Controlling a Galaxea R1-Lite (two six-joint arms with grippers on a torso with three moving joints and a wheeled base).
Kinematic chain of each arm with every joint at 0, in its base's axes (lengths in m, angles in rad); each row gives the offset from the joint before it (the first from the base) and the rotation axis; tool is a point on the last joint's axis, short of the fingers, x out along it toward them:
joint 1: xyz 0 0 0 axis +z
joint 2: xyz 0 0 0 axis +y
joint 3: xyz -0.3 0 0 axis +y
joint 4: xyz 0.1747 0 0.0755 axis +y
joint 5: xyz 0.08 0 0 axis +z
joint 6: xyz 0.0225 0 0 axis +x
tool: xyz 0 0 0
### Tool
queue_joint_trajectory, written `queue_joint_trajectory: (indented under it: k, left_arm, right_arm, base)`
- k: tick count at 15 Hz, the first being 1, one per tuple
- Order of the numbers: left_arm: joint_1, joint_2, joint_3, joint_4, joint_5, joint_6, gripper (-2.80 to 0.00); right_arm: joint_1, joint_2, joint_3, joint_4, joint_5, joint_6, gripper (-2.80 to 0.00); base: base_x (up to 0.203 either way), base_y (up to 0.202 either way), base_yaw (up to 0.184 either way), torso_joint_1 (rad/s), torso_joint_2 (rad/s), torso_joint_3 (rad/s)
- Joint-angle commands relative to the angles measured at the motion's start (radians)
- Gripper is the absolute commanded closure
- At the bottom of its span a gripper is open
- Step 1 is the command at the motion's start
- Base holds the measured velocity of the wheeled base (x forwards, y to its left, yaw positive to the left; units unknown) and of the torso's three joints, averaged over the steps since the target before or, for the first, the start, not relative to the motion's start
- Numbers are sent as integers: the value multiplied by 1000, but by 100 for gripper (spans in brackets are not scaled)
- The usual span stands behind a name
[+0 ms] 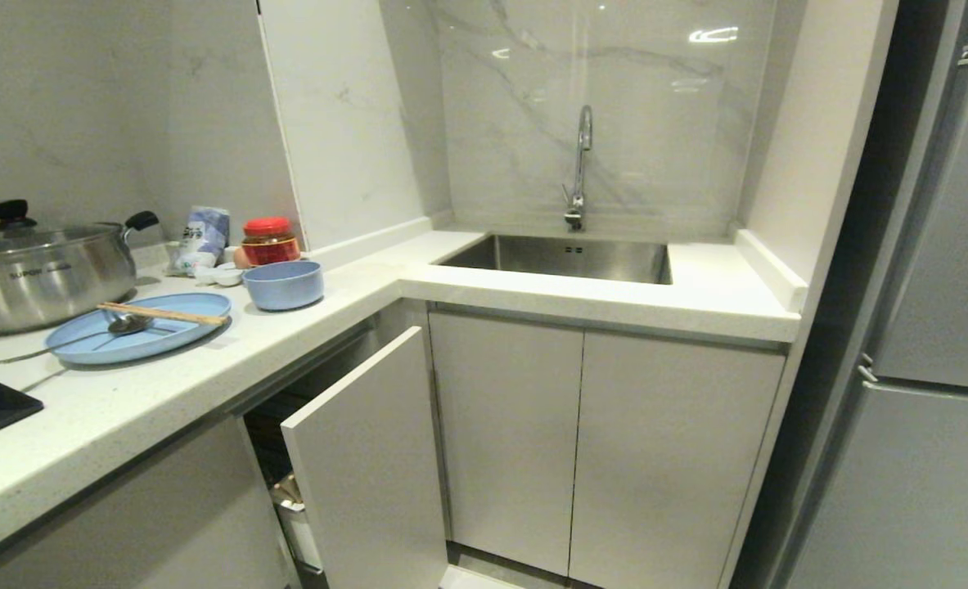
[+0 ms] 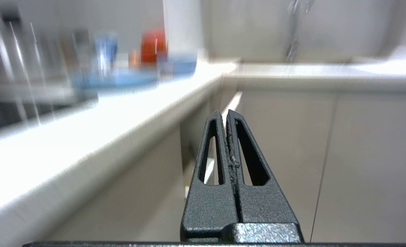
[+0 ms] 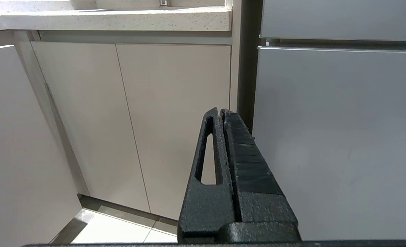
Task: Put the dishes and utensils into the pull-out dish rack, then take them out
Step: Open the cupboard
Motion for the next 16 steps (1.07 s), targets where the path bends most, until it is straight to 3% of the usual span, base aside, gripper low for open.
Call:
queue_joint_trajectory:
  k: [1, 6, 9, 12, 16]
  left_arm:
    - [-6, 147, -203, 24, -14, 4, 0]
    - [-49, 456, -432, -27, -48, 107, 0]
    - [-45, 702, -648, -38, -55, 127, 0]
    - [-43, 922, -843, 125, -60, 95, 0]
    - [-52, 1162, -949, 320, -97, 11, 0]
  right_arm:
    - [0, -1, 26, -1, 0, 0, 0]
    - [0, -1, 26, 0, 0, 0, 0]
    - [0, -1, 26, 0, 0, 0, 0]
    - [0, -1, 26, -1, 0, 0, 0]
    - [0, -1, 26, -1, 0, 0, 0]
  base:
    - [0, 0, 0, 0, 0, 0]
    - [0, 0, 0, 0, 0, 0]
    - [0, 0, 0, 0, 0, 0]
    - [0, 0, 0, 0, 0, 0]
    - [0, 0, 0, 0, 0, 0]
